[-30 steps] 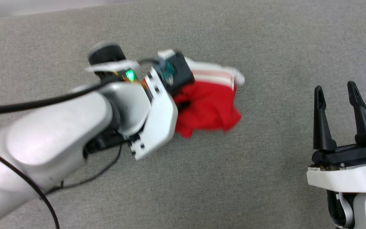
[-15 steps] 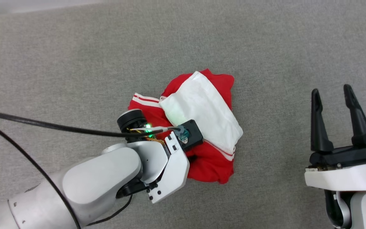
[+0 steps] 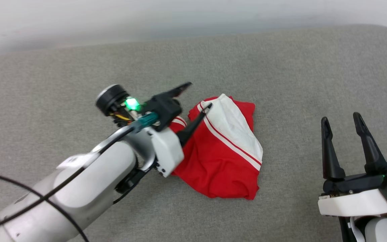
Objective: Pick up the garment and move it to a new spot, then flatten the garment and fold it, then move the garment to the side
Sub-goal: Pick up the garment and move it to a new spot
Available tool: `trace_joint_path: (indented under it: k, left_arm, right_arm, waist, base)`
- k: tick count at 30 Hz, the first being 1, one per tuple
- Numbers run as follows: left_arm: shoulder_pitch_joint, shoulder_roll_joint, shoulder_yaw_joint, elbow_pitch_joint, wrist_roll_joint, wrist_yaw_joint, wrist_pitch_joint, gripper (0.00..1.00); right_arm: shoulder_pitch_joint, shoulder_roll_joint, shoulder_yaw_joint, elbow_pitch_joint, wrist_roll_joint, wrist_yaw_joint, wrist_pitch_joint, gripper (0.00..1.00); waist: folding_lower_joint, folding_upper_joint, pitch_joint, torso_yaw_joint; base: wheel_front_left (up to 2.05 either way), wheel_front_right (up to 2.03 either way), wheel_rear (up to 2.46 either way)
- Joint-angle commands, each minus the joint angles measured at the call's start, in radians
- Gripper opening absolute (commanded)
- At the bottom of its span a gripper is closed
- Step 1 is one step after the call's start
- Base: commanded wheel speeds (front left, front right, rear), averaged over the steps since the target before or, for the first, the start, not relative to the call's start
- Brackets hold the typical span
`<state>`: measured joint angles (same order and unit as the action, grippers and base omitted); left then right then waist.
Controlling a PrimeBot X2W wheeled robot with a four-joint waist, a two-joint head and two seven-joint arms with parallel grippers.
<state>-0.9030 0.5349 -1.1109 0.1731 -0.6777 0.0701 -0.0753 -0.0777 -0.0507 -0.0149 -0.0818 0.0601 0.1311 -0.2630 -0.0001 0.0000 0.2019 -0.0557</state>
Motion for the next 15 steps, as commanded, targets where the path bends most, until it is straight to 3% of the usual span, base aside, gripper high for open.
trace_joint_path:
  k: [1, 7, 8, 15]
  left_arm:
    - [0.02, 0.008, 0.011, -0.005, 0.009, 0.019, -0.021, 1.0]
    - [0.136, 0.07, 0.115, -0.02, 0.035, 0.212, -0.166, 1.0]
    - [0.218, 0.086, 0.179, -0.04, 0.03, 0.289, -0.186, 1.0]
    - [0.446, 0.069, 0.395, -0.156, 0.14, 0.435, -0.19, 1.0]
  right_arm:
    - [0.012, 0.001, 0.001, 0.003, -0.007, -0.001, -0.003, 1.0]
    - [0.037, 0.001, 0.0, 0.005, -0.008, -0.001, -0.003, 1.0]
    - [0.049, 0.001, -0.003, 0.008, -0.01, -0.001, -0.003, 1.0]
    - [0.063, 0.001, -0.002, 0.011, -0.013, -0.001, -0.003, 1.0]
  waist:
    - [0.0001, 0.0, -0.021, 0.015]
    - [0.0001, 0.0, -0.06, 0.036]
    - [0.0001, 0.0, -0.075, 0.046]
    - [0.0001, 0.0, -0.095, 0.063]
  base:
    - [0.0, 0.0, 0.0]
    - [0.0, 0.0, 0.0]
    - [0.0, 0.0, 0.0]
    - [0.0, 0.0, 0.0]
